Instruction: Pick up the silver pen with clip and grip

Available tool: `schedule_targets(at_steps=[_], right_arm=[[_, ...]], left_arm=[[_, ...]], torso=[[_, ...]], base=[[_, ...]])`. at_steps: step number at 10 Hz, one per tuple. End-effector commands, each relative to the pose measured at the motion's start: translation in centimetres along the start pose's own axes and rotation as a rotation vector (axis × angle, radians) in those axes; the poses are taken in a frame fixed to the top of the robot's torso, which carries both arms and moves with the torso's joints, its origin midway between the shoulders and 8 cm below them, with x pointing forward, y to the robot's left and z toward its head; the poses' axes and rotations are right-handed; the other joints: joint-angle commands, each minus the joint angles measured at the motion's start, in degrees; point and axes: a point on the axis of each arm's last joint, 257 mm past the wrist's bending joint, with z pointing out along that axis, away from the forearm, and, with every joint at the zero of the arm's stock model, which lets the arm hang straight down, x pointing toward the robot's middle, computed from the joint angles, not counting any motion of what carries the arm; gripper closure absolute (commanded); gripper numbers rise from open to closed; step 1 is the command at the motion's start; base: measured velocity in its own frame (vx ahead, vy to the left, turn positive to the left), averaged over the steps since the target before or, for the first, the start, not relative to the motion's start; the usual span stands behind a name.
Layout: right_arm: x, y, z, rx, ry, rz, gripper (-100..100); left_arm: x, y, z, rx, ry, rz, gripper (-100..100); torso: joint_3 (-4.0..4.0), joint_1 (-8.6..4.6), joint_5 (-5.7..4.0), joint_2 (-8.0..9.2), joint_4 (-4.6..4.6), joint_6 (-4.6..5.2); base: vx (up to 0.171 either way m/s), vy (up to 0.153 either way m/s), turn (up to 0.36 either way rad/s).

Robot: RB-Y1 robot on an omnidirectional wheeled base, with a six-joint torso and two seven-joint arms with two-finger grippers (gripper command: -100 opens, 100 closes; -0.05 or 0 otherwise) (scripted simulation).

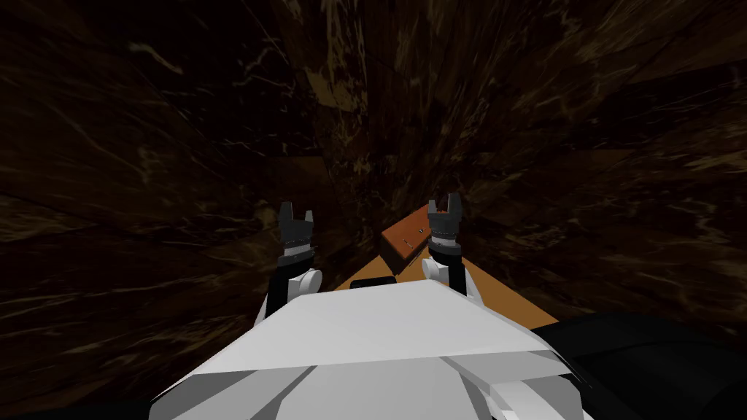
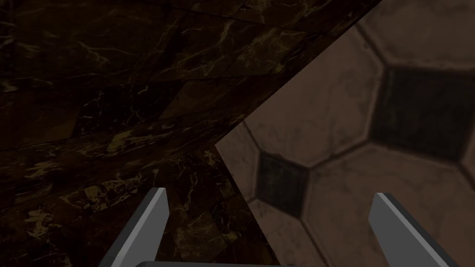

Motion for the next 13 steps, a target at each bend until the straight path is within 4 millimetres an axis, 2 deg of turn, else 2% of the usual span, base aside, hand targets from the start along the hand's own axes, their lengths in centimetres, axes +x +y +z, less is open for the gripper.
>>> schedule_targets(at_steps=[1, 3, 6, 10, 12, 13], right_arm=[[0.5, -0.6, -0.3, 0.013, 0.036, -0.013, -100], [1.1, -2.1, -1.0, 0.047, 0.088, -0.037, -100], [1.5, -5.7, -3.0, 0.136, 0.16, -0.086, -100], [0.8, -11.5, -7.3, 0.293, 0.243, -0.168, -100], [-0.1, -14.9, -10.6, 0.397, 0.282, -0.215, -100], [-0.2, -15.1, -10.8, 0.403, 0.282, -0.215, -100]], left_arm=[[0.0, 0.0, 0.0, 0.0, 0.0, 0.0, 0], [0.0, 0.0, 0.0, 0.0, 0.0, 0.0, 0], [0.0, 0.0, 0.0, 0.0, 0.0, 0.0, 0], [0.0, 0.0, 0.0, 0.0, 0.0, 0.0, 0], [0.0, 0.0, 0.0, 0.0, 0.0, 0.0, 0], [0.0, 0.0, 0.0, 0.0, 0.0, 0.0, 0]], torso=[[0.0, 0.0, 0.0, 0.0, 0.0, 0.0], [-0.02, -0.04, -0.01, -0.03, -0.01, -0.01], [-0.06, -0.07, -0.02, -0.11, -0.02, -0.02], [-0.09, -0.07, -0.02, -0.16, -0.04, -0.02], [-0.12, -0.09, -0.02, -0.2, -0.05, -0.02], [-0.11, -0.08, -0.02, -0.19, -0.04, -0.02]], base=[[0.004, 0.0, 0.075], [0.012, -0.006, 0.1], [0.027, -0.011, 0.189], [0.037, -0.013, 0.229], [0.046, -0.016, 0.319], [0.03, -0.022, 0.099]])
